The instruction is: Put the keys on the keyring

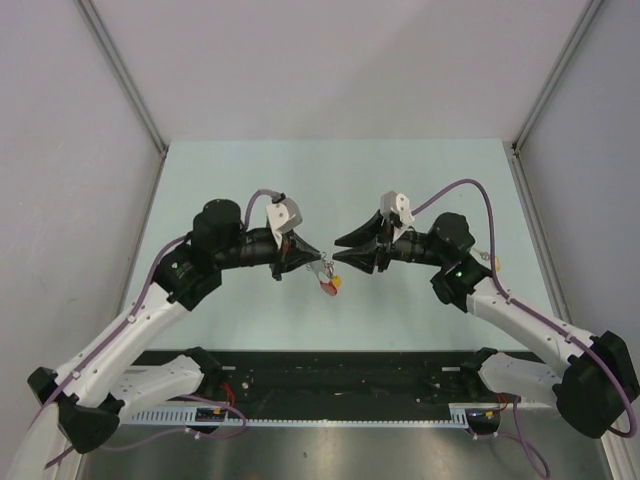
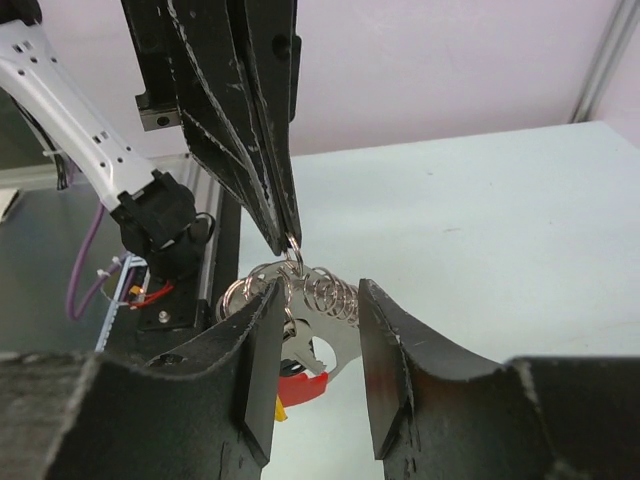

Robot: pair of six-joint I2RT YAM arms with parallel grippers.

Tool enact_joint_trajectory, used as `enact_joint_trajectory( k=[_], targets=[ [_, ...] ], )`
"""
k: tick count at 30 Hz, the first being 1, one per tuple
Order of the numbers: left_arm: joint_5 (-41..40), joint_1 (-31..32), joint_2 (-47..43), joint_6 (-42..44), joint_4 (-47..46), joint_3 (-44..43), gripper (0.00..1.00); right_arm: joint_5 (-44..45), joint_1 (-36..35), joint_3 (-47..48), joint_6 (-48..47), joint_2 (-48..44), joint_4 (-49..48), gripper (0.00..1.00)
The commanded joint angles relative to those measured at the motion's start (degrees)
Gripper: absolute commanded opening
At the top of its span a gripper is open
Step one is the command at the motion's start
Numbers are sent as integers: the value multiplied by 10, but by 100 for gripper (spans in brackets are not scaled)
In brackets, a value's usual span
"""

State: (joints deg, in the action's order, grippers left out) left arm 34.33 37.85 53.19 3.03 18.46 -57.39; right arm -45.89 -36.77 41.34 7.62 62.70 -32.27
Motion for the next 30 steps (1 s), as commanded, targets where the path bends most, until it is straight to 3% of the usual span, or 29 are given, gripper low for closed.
enact_joint_trajectory(
  k=[1, 13, 30],
  targets=[
    [-15, 4, 39, 80, 161, -77, 0, -10, 1, 44, -75, 4, 102, 40],
    [-2, 15, 71, 119, 215, -115, 0, -71, -27, 99, -144, 58, 183, 31],
    [8, 33, 83, 125, 227, -126, 0, -73, -60, 117, -164, 86, 194, 26]
  ],
)
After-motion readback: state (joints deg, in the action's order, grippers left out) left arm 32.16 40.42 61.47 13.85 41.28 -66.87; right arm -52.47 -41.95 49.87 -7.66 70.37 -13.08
